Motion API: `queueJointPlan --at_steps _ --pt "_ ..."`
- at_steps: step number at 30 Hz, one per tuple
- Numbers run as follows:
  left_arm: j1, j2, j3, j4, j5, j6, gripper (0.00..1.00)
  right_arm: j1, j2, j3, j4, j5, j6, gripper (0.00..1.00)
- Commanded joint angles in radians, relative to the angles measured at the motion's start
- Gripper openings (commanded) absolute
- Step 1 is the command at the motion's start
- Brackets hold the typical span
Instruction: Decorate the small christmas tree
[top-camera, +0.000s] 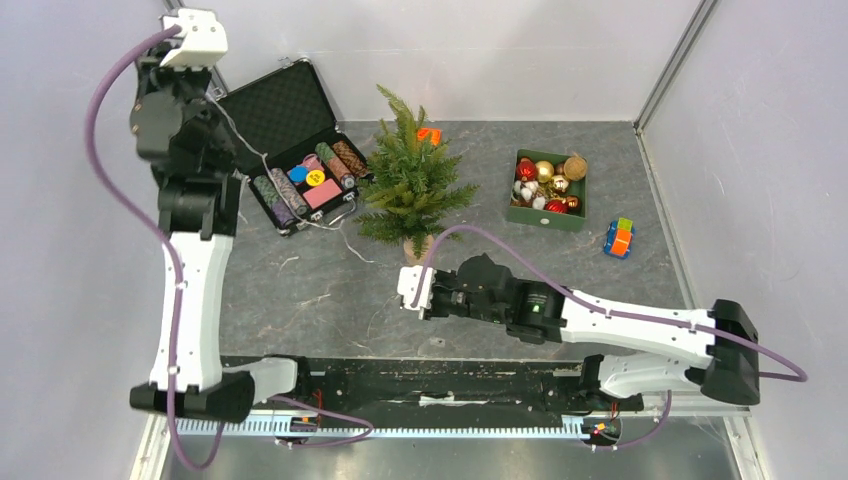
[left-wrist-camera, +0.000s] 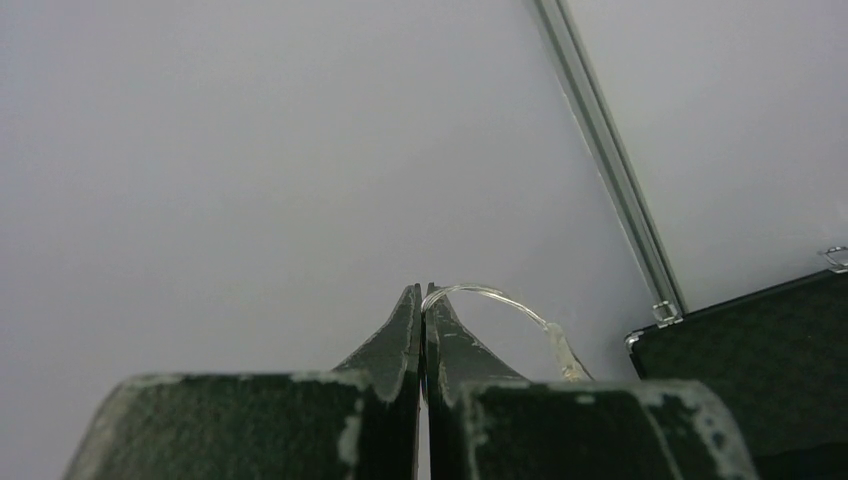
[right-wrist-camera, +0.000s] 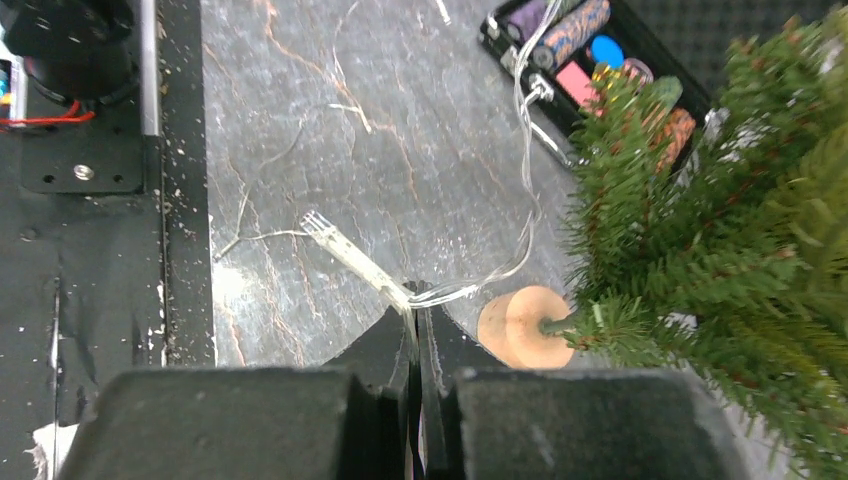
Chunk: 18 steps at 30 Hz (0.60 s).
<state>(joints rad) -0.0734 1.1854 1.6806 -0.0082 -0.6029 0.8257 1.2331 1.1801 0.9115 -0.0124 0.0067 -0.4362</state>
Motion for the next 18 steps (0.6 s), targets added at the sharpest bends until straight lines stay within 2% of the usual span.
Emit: queueJointPlan --at_steps 1,6,10,11,13,14,16,18 --pt "0.006 0.104 0.109 0.082 -0.003 -0.009 0.02 -0.003 0.053 0.019 0.075 0.075 0.053 0.00" --pt "0.004 0.191 0.220 0.054 0.088 -0.124 0.02 -0.006 0.071 0.027 0.089 0.144 0.078 0.00" --pt "0.004 0.269 0.262 0.088 0.107 -0.123 0.02 -0.016 0.083 0.030 0.103 0.171 0.108 0.04" --pt "0.003 0.291 0.267 0.097 0.107 -0.115 0.02 -0.016 0.085 0.028 0.113 0.158 0.111 0.12" --pt "0.002 0.325 0.271 0.114 0.109 -0.120 0.02 -0.015 0.074 0.005 0.155 0.110 0.116 0.38" --pt "0.003 0.337 0.271 0.122 0.114 -0.129 0.02 -0.014 0.063 -0.005 0.176 0.086 0.117 0.46" --pt "-0.008 0.361 0.287 0.117 0.131 -0.156 0.02 -0.016 0.037 -0.004 0.174 0.064 0.125 0.58" --pt "-0.031 0.378 0.305 0.097 0.184 -0.174 0.02 -0.017 -0.001 0.029 0.133 0.033 0.128 0.62"
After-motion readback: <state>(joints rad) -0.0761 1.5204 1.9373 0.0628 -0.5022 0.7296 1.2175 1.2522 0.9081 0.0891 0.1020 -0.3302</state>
